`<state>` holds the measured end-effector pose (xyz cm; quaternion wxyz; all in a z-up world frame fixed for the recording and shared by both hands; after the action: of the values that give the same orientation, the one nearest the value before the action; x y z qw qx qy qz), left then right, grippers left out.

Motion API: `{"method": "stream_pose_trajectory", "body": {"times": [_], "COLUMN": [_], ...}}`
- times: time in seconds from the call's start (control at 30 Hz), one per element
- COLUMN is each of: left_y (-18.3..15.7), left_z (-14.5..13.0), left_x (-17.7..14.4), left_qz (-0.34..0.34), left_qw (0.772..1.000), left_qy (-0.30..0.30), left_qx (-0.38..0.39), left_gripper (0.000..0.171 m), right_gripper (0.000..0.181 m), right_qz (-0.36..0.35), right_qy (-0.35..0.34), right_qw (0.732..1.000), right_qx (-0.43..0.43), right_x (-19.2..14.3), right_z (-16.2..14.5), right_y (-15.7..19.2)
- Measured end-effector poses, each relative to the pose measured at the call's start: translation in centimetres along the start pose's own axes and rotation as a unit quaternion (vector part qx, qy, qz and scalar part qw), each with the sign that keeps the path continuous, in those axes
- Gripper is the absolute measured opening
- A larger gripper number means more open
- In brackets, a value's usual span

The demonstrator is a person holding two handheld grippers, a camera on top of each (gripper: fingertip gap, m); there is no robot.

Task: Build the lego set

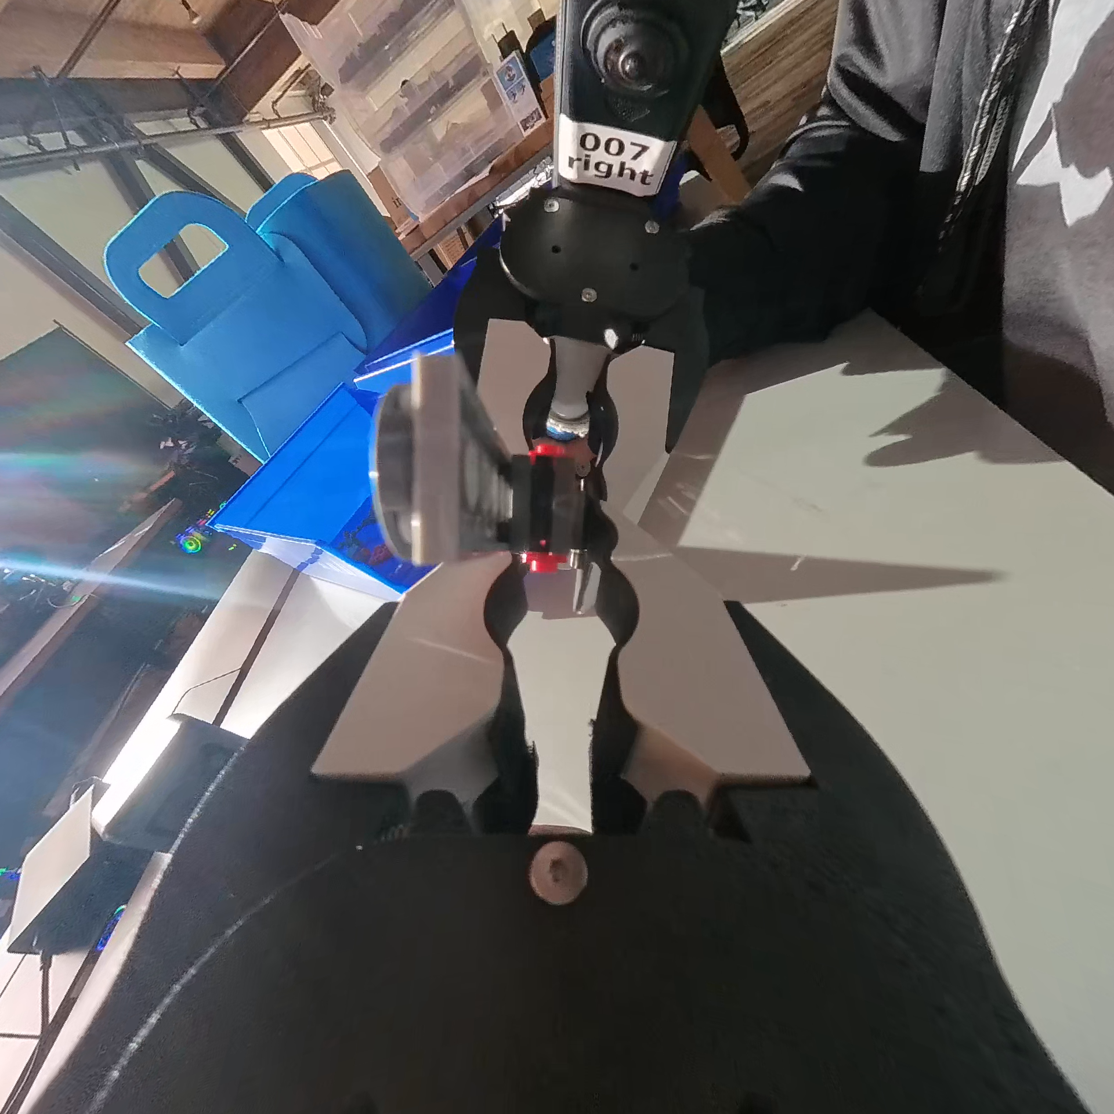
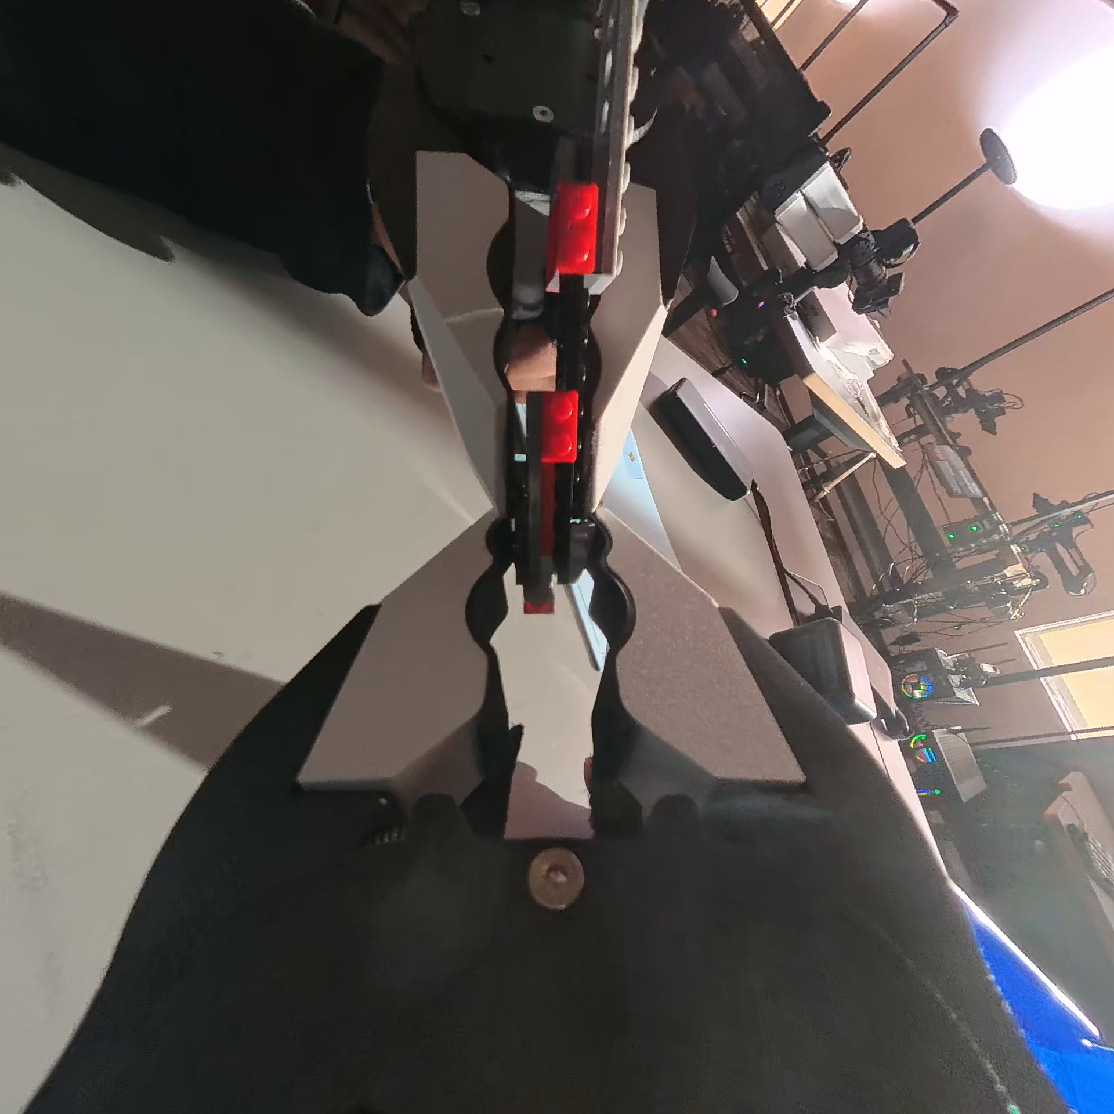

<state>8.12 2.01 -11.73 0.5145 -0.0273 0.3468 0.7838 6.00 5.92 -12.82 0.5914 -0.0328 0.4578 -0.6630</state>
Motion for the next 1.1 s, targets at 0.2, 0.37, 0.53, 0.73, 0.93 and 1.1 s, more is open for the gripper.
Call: {"method": "stream_pose_trajectory", "body": {"times": [0.2, 0.37, 0.53, 0.73, 0.93, 1.1], "left_y": [0.9, 1.6, 2.7, 3.0, 0.8, 0.7], "left_z": [0.1, -0.5, -1.0, 0.0, 0.3, 0.0], "left_x": [-0.2, 0.0, -0.2, -1.0, -0.8, -1.6], "left_qz": [0.017, 0.021, 0.001, -0.063, -0.028, 0.034], "left_qw": [0.999, 0.996, 0.973, 0.737, 0.588, 0.559], "left_qy": [-0.035, -0.03, -0.049, -0.245, -0.307, -0.311], "left_qx": [-0.038, -0.084, -0.224, -0.627, -0.748, -0.768], "left_gripper": [0.02, 0.039, 0.059, 0.06, 0.051, 0.034], "right_gripper": [0.025, 0.025, 0.024, 0.025, 0.024, 0.025], "right_qz": [-0.064, -0.141, -0.237, -0.356, -0.398, -0.416], "right_qy": [-0.008, -0.009, 0.027, 0.104, 0.126, 0.121], "right_qw": [0.998, 0.99, 0.971, 0.923, 0.893, 0.881], "right_qx": [0.006, 0.012, -0.004, -0.103, -0.169, -0.192], "right_x": [-0.2, -1.0, -1.6, -1.1, 0.0, 0.2], "right_z": [0.2, 0.0, -0.8, -1.4, -0.6, 0.5], "right_y": [-1.2, -3.0, -4.8, -5.2, -4.0, -3.1]}}
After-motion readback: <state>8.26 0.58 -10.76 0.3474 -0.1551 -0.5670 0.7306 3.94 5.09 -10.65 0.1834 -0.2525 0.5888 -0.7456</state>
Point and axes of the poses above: each gripper's, where its closed fingertips meet, x out along the fingers, z out of its top, y = z × x across the jaws, the point moved 4 cm from there along -x, back along the fingers, and after that the axes turned 15 degrees about y, right-handed, at the moved point
